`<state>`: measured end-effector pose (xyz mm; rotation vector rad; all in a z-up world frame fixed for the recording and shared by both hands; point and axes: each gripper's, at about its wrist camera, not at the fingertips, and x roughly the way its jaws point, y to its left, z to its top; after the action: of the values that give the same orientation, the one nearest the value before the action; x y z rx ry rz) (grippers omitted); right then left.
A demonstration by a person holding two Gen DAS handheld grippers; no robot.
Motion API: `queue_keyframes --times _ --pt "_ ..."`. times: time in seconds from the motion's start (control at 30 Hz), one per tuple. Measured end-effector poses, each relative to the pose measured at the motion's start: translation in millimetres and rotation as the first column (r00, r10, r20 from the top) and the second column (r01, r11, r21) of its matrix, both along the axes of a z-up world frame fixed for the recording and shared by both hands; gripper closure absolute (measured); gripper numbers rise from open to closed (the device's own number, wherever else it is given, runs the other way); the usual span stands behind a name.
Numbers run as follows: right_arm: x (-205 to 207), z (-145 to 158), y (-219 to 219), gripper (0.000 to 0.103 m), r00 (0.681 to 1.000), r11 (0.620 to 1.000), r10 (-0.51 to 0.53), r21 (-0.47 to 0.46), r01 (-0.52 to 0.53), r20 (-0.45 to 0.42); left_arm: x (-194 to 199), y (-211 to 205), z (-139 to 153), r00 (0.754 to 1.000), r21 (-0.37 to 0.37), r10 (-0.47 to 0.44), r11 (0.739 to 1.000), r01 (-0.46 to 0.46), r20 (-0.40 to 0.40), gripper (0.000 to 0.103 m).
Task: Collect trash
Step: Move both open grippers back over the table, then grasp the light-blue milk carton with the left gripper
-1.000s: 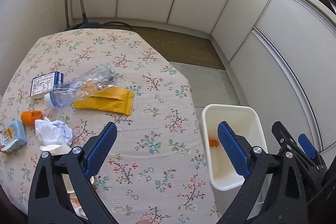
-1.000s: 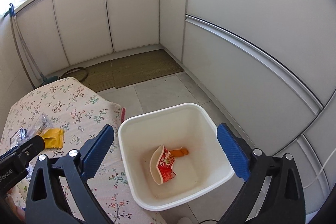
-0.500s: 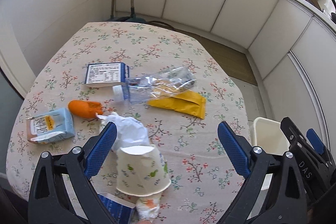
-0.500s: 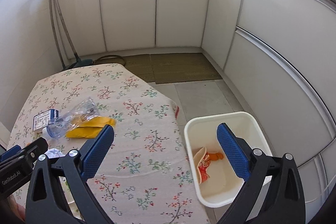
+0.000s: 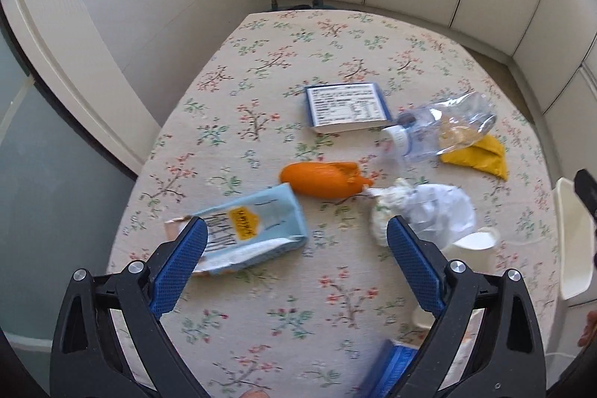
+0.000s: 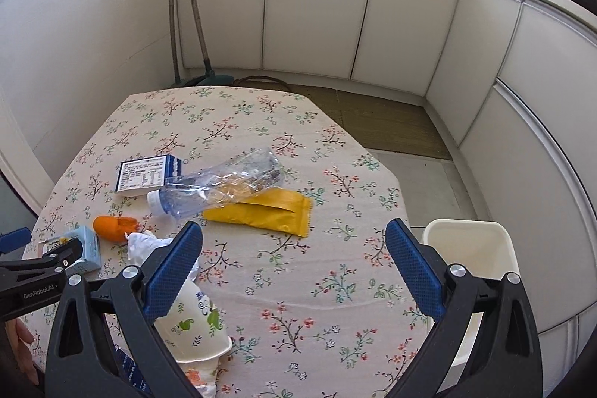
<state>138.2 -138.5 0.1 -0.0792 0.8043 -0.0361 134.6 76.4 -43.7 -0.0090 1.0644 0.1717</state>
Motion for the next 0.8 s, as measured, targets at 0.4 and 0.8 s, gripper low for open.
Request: queue_keyframes --times 0.4,0.8 --pt "6.1 -7.8 50.6 0.007 0.985 0.986 0.166 0.015 -0.165 -0.048 12.9 25.8 -50.8 0.959 0.149 -0.185 0.964 0.219 -0.213 0.01" --pt "37.0 -24.7 94.5 0.007 0.88 0.893 0.449 0.031 -0.45 -0.158 28.9 22.8 -70.7 0.889 0.111 -0.343 0.914 0.391 -0.303 0.03"
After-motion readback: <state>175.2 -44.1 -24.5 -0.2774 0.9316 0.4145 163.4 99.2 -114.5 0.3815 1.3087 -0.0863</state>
